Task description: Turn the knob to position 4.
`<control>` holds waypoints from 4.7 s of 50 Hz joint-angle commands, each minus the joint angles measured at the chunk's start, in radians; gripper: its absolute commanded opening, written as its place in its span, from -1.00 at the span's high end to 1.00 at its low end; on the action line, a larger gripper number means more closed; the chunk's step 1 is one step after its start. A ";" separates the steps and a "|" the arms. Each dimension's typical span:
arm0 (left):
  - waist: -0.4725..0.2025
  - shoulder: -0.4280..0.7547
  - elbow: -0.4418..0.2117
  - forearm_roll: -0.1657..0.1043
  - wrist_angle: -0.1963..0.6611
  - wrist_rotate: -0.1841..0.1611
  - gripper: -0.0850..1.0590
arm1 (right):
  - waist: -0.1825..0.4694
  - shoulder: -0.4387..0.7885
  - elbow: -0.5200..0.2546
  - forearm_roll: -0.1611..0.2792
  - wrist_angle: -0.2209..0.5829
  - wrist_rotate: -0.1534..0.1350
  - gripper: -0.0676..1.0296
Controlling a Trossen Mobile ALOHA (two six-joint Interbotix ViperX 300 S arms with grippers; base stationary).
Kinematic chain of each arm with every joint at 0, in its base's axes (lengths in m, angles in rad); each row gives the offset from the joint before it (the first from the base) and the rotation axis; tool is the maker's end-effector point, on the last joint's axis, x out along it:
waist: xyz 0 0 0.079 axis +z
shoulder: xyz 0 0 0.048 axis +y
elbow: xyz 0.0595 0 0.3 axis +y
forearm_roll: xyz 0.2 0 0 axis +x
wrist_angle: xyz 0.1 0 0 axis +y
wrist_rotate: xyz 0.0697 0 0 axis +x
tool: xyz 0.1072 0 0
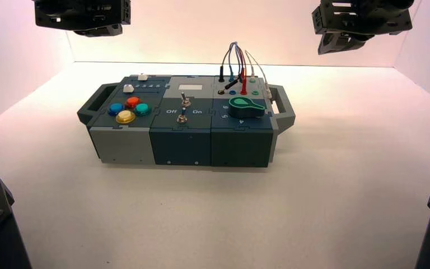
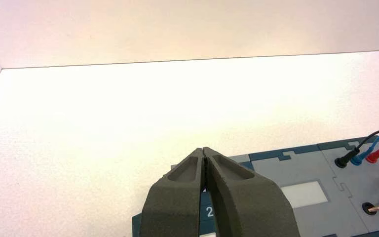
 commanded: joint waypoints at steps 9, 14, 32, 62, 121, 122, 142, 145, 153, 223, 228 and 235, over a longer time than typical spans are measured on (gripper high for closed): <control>-0.002 -0.014 -0.025 0.002 -0.003 -0.002 0.91 | 0.003 -0.008 -0.029 0.003 0.003 0.003 0.92; -0.002 -0.015 -0.025 0.002 -0.003 -0.002 0.91 | 0.003 -0.008 -0.031 0.005 0.011 0.003 0.92; -0.002 -0.017 -0.025 0.002 -0.003 -0.002 0.91 | 0.025 -0.005 -0.061 0.011 0.166 0.003 0.92; -0.002 -0.009 -0.026 0.002 -0.003 -0.002 0.91 | 0.077 0.008 -0.087 0.011 0.313 -0.002 0.92; -0.002 -0.003 -0.026 0.002 -0.003 0.000 0.91 | 0.281 0.140 -0.124 0.060 0.399 0.000 0.92; -0.002 -0.003 -0.026 0.002 -0.003 0.000 0.91 | 0.287 0.140 -0.124 0.063 0.399 0.000 0.92; -0.002 -0.005 -0.026 0.002 -0.003 0.000 0.91 | 0.339 0.140 -0.127 0.094 0.399 0.000 0.92; -0.002 -0.003 -0.026 0.002 -0.003 0.002 0.91 | 0.342 0.138 -0.124 0.098 0.399 0.000 0.92; -0.002 -0.005 -0.028 0.002 -0.003 0.000 0.91 | 0.367 0.138 -0.120 0.112 0.399 0.000 0.92; -0.002 -0.003 -0.026 0.002 -0.003 0.000 0.91 | 0.430 0.140 -0.117 0.184 0.368 -0.002 0.92; -0.002 -0.003 -0.026 0.002 -0.003 0.000 0.91 | 0.430 0.140 -0.117 0.183 0.368 0.000 0.92; -0.002 -0.005 -0.026 0.002 -0.003 0.000 0.91 | 0.430 0.140 -0.118 0.186 0.365 -0.002 0.92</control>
